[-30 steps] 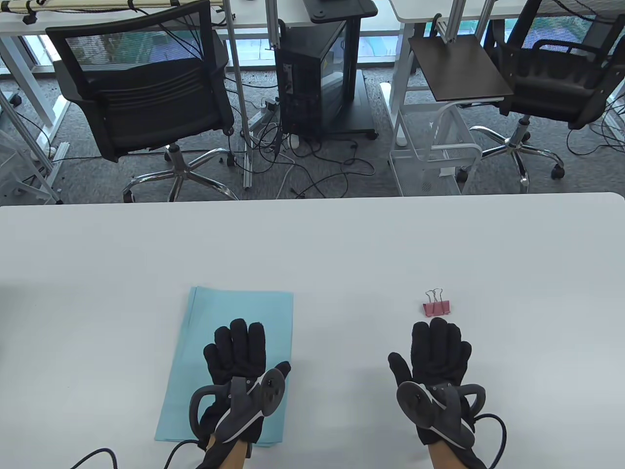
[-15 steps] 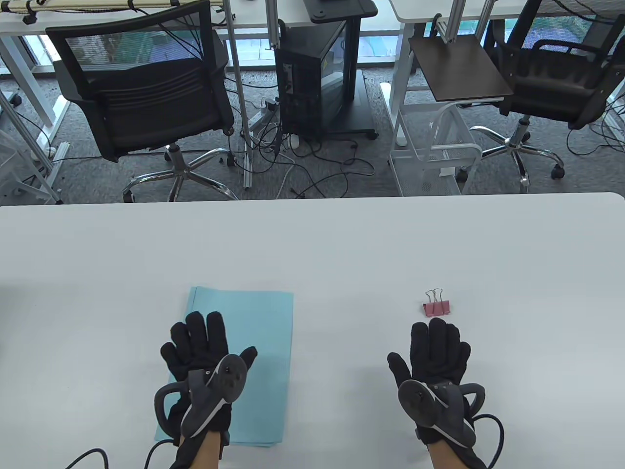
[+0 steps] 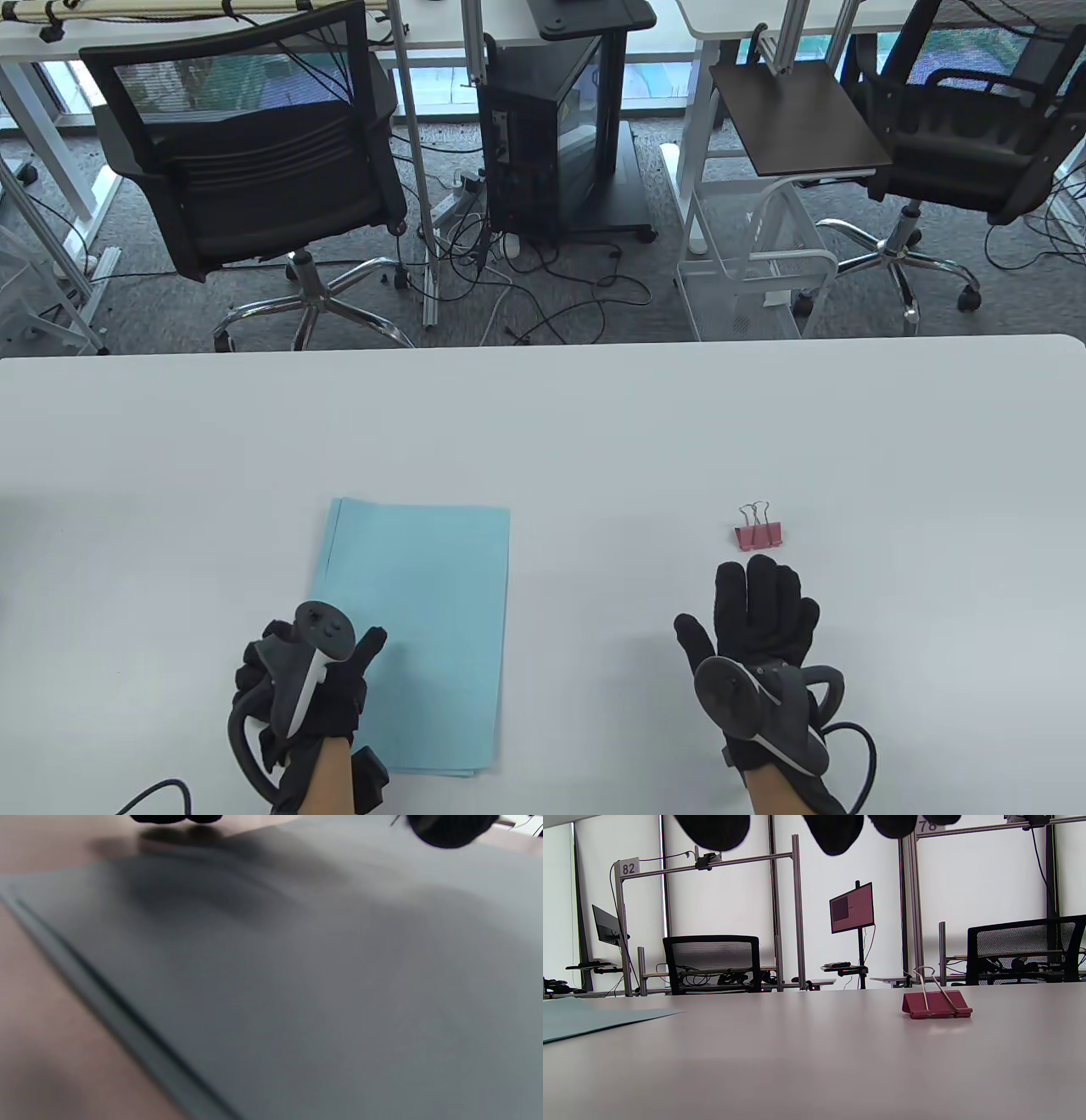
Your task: Clip paper with binder clip (Right hand to clip)
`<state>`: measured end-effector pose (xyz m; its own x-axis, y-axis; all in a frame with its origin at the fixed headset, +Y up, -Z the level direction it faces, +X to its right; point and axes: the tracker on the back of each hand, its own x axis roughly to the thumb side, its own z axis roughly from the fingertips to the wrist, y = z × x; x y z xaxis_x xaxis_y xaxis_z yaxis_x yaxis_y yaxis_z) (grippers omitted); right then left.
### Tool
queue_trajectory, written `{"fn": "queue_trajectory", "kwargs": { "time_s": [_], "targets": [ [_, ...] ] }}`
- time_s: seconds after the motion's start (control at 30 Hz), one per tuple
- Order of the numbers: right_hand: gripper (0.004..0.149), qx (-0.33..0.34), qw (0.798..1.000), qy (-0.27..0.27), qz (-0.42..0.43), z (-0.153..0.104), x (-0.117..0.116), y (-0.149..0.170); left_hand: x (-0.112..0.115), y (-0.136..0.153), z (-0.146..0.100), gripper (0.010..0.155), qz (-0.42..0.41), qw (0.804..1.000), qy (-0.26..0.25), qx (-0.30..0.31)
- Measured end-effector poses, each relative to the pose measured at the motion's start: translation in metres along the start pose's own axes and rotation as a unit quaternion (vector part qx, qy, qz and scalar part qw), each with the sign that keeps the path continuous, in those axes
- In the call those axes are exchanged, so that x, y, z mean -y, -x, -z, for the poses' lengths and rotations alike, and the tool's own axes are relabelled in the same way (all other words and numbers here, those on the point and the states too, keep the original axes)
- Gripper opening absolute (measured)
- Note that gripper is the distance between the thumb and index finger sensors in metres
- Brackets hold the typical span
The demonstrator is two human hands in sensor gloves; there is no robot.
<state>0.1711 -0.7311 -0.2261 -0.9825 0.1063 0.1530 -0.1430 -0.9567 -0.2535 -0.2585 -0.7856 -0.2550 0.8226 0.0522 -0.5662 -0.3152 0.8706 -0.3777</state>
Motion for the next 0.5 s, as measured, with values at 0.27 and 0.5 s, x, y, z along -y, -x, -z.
{"fn": "queue_trajectory", "kwargs": {
  "time_s": [0.27,0.5],
  "targets": [
    [0.078,-0.008,1.000,-0.003,0.010,0.000,-0.001,0.002,-0.006,-0.008,-0.005,0.104,0.073,0.995,-0.066,-0.030],
    [0.079,-0.007,1.000,-0.009,0.014,0.001,-0.001,0.002,-0.011,-0.010,-0.007,0.095,0.086,0.994,-0.052,-0.035]
  ]
}}
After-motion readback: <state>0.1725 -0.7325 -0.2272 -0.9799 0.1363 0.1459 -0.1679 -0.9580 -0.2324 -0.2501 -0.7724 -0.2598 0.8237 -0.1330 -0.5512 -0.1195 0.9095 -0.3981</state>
